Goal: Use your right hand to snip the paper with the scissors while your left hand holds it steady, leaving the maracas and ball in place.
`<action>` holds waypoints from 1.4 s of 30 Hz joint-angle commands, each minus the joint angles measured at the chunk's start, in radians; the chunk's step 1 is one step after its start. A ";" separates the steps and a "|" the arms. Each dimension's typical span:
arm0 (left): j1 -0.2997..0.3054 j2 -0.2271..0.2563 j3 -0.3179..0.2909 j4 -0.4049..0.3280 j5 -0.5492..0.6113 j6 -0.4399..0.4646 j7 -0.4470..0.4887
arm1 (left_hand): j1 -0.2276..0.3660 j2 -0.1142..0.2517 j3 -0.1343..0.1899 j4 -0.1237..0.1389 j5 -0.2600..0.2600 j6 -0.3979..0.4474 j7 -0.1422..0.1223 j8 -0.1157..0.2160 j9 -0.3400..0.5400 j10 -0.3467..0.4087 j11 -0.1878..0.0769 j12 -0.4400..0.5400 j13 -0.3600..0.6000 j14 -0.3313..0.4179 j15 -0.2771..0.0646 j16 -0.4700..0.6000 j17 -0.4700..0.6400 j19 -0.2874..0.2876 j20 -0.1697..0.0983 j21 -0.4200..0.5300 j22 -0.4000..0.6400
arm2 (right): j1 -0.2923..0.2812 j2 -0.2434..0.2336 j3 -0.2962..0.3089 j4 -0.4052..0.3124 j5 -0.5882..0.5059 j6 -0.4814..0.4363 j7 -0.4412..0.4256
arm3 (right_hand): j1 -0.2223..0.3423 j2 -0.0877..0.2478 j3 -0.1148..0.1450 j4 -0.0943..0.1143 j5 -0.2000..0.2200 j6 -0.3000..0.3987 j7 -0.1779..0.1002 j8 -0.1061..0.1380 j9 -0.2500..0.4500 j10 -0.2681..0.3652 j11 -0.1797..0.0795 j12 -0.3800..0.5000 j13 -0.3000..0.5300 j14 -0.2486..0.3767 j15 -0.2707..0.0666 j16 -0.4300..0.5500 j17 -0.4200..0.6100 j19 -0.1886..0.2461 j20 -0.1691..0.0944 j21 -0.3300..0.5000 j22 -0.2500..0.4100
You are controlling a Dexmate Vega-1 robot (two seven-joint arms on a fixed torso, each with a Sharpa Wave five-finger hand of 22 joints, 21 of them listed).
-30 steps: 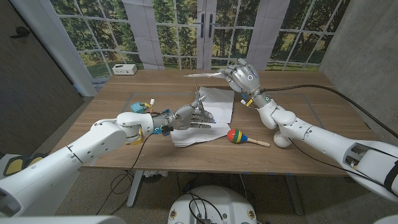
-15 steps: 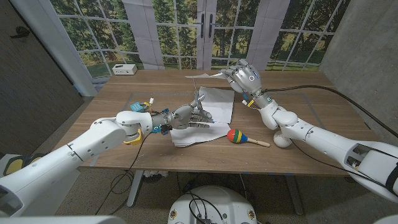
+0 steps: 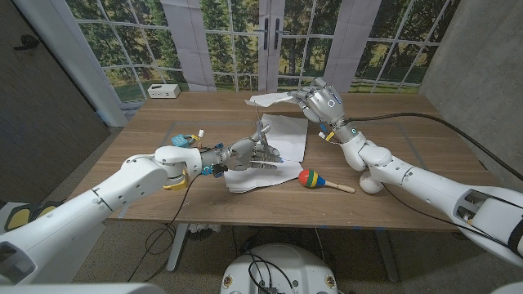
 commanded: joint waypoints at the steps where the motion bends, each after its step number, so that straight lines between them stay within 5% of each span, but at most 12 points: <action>1: -0.002 -0.007 0.006 0.009 -0.007 0.003 -0.011 | -0.003 0.001 0.001 -0.002 0.003 -0.043 0.066 -0.003 0.005 0.074 -0.064 0.008 0.003 0.001 -0.032 0.007 0.002 0.001 -0.006 0.006 -0.001 | 0.002 0.008 0.001 0.014 0.007 -0.001 0.003 | -0.006 -0.004 0.006 0.004 0.000 -0.007 0.000 0.005 0.001 0.003 -0.001 -0.001 0.001 0.002 -0.088 -0.003 0.003 -0.004 -0.127 0.000 -0.001; 42: -0.005 -0.031 0.009 0.044 -0.047 0.021 -0.026 | -0.009 0.008 0.002 -0.002 0.010 -0.035 0.067 -0.009 0.008 0.077 -0.063 0.009 0.003 0.001 -0.032 0.009 0.001 -0.004 -0.005 0.006 -0.001 | 0.011 0.010 -0.008 0.034 0.018 0.004 -0.003 | -0.009 -0.006 0.012 0.005 -0.001 -0.007 0.000 0.006 -0.006 0.004 -0.004 0.000 0.001 0.009 -0.089 -0.015 0.008 -0.006 -0.127 -0.004 0.000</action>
